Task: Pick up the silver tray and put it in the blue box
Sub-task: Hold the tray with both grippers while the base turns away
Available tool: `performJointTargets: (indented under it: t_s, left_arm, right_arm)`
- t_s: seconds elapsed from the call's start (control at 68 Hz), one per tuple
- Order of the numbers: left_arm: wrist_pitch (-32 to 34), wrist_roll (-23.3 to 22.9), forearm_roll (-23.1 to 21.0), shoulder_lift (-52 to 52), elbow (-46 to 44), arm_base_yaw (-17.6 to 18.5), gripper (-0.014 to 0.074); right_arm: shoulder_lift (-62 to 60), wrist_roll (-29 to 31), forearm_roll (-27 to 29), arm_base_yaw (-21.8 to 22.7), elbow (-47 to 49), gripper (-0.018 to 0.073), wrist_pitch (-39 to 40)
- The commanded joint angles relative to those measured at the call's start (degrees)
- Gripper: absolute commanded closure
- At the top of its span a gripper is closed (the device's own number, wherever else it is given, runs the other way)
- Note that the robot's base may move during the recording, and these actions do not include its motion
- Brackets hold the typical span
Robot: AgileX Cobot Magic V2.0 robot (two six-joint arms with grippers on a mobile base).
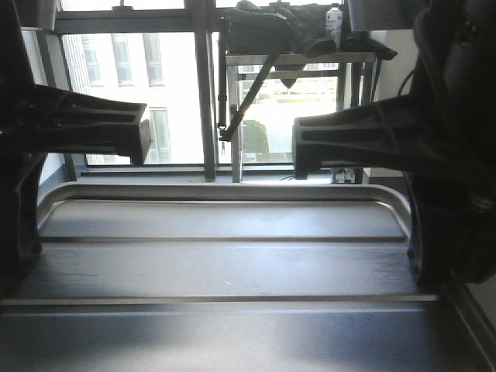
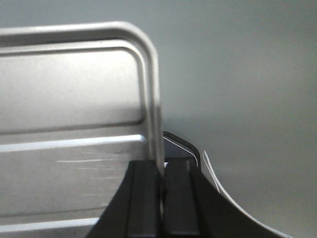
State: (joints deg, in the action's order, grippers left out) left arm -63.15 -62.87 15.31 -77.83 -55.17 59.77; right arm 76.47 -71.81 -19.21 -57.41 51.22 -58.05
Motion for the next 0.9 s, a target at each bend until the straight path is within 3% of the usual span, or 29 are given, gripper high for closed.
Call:
performJointTargets:
  t_s: [0.0,0.882]
  left_arm:
    - [0.6,0.0,0.1,1.8,-1.8,0.7,0.0688]
    - [0.6,0.0,-0.2,1.8,-1.8,0.7,0.0688]
  right_arm:
    - [-1.8,-0.4,-2.6,0.3,1.7,0.0500,2.0]
    - [-1.8,-0.4,-2.7,0.3,1.7,0.0500,2.0]
